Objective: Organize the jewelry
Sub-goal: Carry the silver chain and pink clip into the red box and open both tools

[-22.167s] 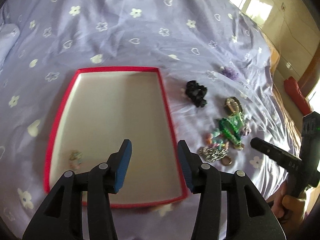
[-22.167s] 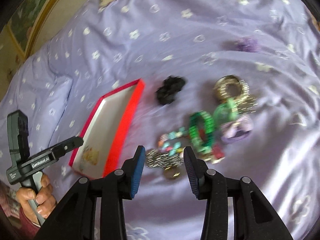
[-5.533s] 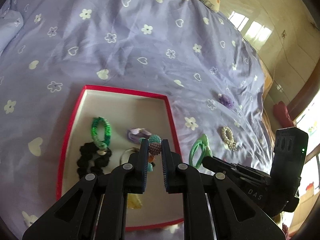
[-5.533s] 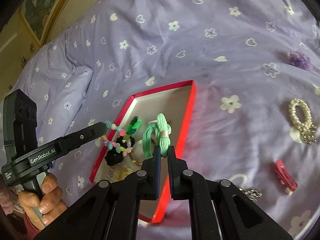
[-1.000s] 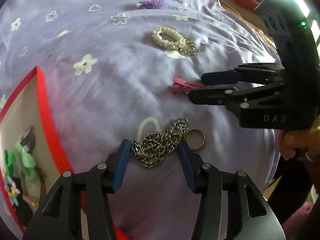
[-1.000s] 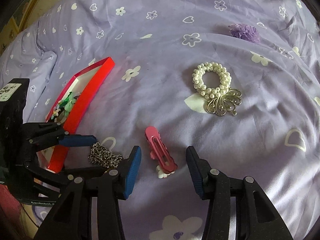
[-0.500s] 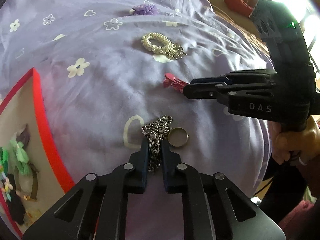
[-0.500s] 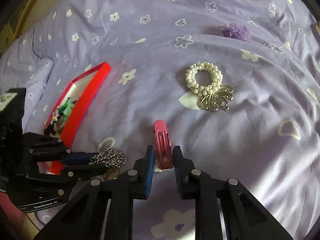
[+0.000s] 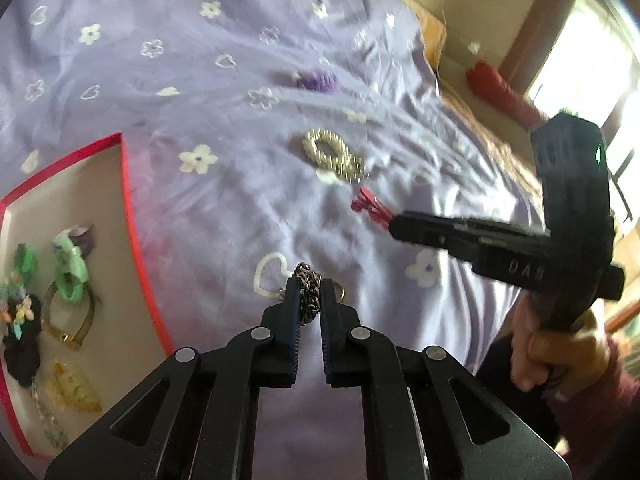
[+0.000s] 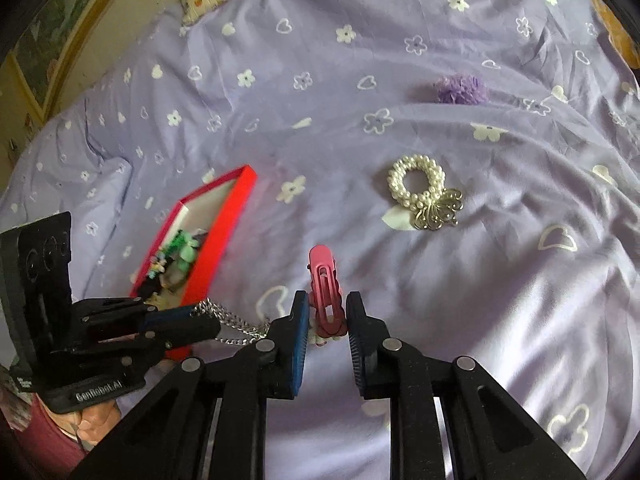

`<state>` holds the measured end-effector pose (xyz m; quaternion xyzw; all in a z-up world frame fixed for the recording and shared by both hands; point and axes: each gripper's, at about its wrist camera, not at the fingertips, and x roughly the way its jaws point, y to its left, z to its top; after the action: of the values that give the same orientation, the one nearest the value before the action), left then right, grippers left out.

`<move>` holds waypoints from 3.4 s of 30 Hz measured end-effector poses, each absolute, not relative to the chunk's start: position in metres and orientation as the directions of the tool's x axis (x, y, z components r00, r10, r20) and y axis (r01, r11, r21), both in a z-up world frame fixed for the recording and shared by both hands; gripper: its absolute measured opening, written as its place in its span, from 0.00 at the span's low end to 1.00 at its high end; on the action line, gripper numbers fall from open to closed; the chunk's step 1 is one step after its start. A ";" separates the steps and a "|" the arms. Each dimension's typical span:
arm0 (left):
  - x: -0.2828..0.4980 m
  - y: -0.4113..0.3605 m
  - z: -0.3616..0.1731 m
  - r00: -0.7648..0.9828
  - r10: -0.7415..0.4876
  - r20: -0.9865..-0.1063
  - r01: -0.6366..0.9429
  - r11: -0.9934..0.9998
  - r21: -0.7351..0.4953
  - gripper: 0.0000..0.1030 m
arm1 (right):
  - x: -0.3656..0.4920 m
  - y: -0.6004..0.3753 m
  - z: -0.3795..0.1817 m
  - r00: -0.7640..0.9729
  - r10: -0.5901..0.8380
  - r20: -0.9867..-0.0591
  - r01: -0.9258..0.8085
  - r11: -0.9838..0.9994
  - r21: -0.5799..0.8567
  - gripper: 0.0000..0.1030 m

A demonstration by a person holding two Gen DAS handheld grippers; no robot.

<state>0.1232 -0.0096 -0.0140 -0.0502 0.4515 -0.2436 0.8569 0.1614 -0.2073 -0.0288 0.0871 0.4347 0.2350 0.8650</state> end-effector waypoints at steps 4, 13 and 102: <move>0.117 -0.001 0.003 0.513 -0.468 -0.720 0.347 0.880 -0.324 0.07 | 0.155 -0.206 -0.022 0.517 0.501 -0.693 -0.331 0.865 0.378 0.18; 0.106 0.022 0.025 0.580 -0.457 -0.674 0.287 0.889 -0.357 0.07 | 0.142 -0.193 -0.008 0.526 0.535 -0.662 -0.360 0.845 0.396 0.18; 0.074 0.218 -0.076 0.601 -0.268 -0.753 -0.187 0.869 -0.458 0.07 | 0.144 0.026 -0.081 0.246 0.500 -0.830 -0.577 0.764 0.289 0.16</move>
<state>0.0739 0.2179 -0.0761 -0.2549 0.4460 -0.0235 0.8577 0.1436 0.0260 -0.0811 -0.0380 0.5101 0.3416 0.7885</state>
